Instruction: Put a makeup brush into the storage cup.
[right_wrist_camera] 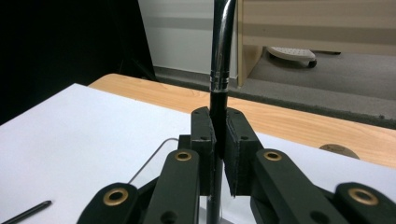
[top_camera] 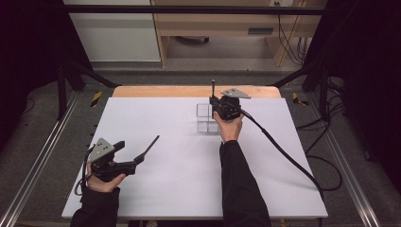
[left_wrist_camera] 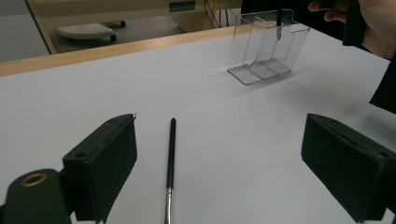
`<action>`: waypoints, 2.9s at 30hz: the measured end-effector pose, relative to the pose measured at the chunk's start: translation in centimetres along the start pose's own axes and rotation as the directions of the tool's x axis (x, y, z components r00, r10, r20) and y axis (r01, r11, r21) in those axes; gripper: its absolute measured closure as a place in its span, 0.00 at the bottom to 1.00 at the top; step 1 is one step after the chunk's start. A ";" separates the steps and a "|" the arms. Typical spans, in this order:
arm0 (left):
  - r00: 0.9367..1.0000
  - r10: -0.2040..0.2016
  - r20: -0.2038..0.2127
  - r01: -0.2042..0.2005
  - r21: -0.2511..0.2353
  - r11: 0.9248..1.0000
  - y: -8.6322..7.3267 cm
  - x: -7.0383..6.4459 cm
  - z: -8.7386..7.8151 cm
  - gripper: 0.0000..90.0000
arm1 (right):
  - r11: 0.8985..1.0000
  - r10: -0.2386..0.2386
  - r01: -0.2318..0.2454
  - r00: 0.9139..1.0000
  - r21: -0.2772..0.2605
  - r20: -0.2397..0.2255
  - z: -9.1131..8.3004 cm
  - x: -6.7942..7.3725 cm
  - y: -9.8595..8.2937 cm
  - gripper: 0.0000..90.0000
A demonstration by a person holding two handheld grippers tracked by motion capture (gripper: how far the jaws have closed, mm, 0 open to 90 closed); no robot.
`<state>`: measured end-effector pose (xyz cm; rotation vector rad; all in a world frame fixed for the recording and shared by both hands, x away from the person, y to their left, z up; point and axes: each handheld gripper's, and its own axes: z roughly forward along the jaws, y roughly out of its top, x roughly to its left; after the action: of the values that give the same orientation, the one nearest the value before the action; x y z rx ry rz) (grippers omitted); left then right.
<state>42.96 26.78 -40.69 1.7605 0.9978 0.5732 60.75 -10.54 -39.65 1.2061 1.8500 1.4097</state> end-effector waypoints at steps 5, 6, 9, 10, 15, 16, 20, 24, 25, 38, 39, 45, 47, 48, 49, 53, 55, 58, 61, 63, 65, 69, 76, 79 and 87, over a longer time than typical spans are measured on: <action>1.000 0.001 0.000 -0.001 0.000 1.000 0.0 0.0 0.0 0.11 | 1.000 -0.001 0.001 1.000 0.014 0.003 0.1 0.0 -0.6 0.93; 1.000 0.000 0.001 0.000 0.000 1.000 0.0 0.0 0.0 0.11 | 1.000 -0.009 0.008 1.000 0.018 0.006 0.2 0.0 -0.7 0.93; 1.000 0.001 0.000 -0.001 0.001 1.000 0.0 0.0 0.0 0.11 | 1.000 -0.018 0.018 1.000 0.025 0.009 0.2 0.1 -0.8 0.93; 1.000 0.001 0.000 -0.001 0.002 1.000 0.0 0.0 0.0 0.11 | 0.999 -0.018 0.017 1.000 0.027 0.008 0.2 0.1 -0.9 0.93; 1.000 0.001 -0.001 -0.001 0.001 1.000 0.0 -0.1 0.0 0.11 | 0.998 -0.031 0.030 0.999 0.046 0.013 0.5 0.3 -1.3 0.93; 1.000 0.001 -0.001 -0.001 0.001 1.000 0.0 -0.1 0.0 0.11 | 0.998 -0.028 0.028 1.000 0.049 0.014 0.5 0.3 -1.4 0.93; 1.000 0.001 -0.001 -0.001 0.001 1.000 0.0 -0.1 0.0 0.11 | 0.998 -0.025 0.024 1.000 0.058 0.017 0.6 0.3 -1.7 0.93; 1.000 0.002 0.000 -0.002 0.003 1.000 0.0 -0.1 0.1 0.11 | 0.998 -0.008 0.006 1.000 0.065 0.022 0.5 -0.1 -2.1 0.93; 1.000 0.003 0.000 -0.003 0.004 1.000 0.0 -0.1 0.1 0.11 | 0.998 -0.007 0.006 1.000 0.065 0.022 0.4 -0.2 -2.1 0.93; 1.000 0.006 0.000 -0.006 0.007 1.000 -0.1 -0.2 0.2 0.11 | 0.993 -0.008 0.004 0.999 0.115 0.035 0.2 -0.5 -2.8 0.92; 1.000 0.006 0.001 -0.006 0.009 1.000 -0.1 -0.2 0.2 0.11 | 0.993 -0.015 0.011 0.999 0.115 0.033 0.1 -0.5 -2.9 0.92; 1.000 0.007 0.000 -0.007 0.011 1.000 -0.1 -0.2 0.2 0.11 | 0.993 -0.024 0.022 1.000 0.113 0.013 -0.8 -0.6 -2.7 0.84; 1.000 0.006 0.000 -0.006 0.010 1.000 -0.1 -0.2 0.2 0.11 | 0.995 -0.026 0.025 1.000 0.100 0.009 -1.5 -0.6 -2.5 0.83; 1.000 0.006 0.000 -0.006 0.011 1.000 -0.1 -0.2 0.2 0.11 | 0.995 -0.029 0.028 1.000 0.098 0.006 -1.9 -0.6 -2.4 0.81; 1.000 0.006 0.000 -0.006 0.011 1.000 -0.1 -0.2 0.2 0.11 | 0.995 -0.031 0.031 1.000 0.092 -0.001 -2.2 -0.6 -2.3 0.80; 1.000 0.010 -0.002 -0.010 0.012 1.000 -0.1 -0.3 0.2 0.11 | 0.998 -0.021 0.024 0.999 0.063 -0.043 -3.9 -0.3 -2.0 0.76; 1.000 0.011 -0.003 -0.011 0.014 1.000 -0.1 -0.3 0.3 0.11 | 0.998 -0.029 0.033 0.997 0.060 -0.068 -4.8 0.0 -1.9 0.73; 1.000 0.011 -0.004 -0.011 0.014 1.000 -0.1 -0.3 0.3 0.11 | 0.998 -0.040 0.045 0.995 0.054 -0.090 -6.0 0.3 -1.7 0.66; 1.000 0.012 -0.005 -0.012 0.017 1.000 -0.1 -0.3 0.3 0.11 | 0.996 -0.047 0.056 0.992 0.070 -0.115 -7.0 0.6 -1.9 0.59; 1.000 0.013 -0.005 -0.012 0.019 1.000 -0.1 -0.3 0.3 0.11 | 0.995 -0.049 0.060 0.991 0.085 -0.126 -7.6 0.7 -2.1 0.55; 1.000 0.012 -0.005 -0.012 0.019 1.000 -0.1 -0.3 0.3 0.11 | 0.994 -0.057 0.068 0.991 0.089 -0.124 -8.2 0.6 -2.4 0.53; 1.000 0.013 -0.007 -0.013 0.022 1.000 -0.1 -0.3 0.3 0.11 | 0.992 -0.062 0.076 0.989 0.101 -0.134 -9.3 0.5 -2.9 0.45; 1.000 0.019 -0.010 -0.018 0.032 0.999 -0.2 -0.4 0.5 0.11 | 0.990 -0.090 0.105 0.985 0.097 -0.145 -11.6 0.5 -3.4 0.33; 1.000 0.018 -0.011 -0.017 0.035 0.999 -0.2 -0.4 0.6 0.11 | 0.991 -0.088 0.102 0.984 0.085 -0.156 -12.7 0.4 -3.7 0.30; 1.000 0.023 -0.014 -0.023 0.041 0.999 -0.3 -0.5 0.7 0.11 | 0.992 -0.089 0.101 0.983 0.069 -0.159 -14.9 0.1 -4.5 0.21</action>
<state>43.15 26.05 -41.22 1.8082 1.0065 0.5846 47.05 -17.93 -39.04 1.0541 2.0568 1.4270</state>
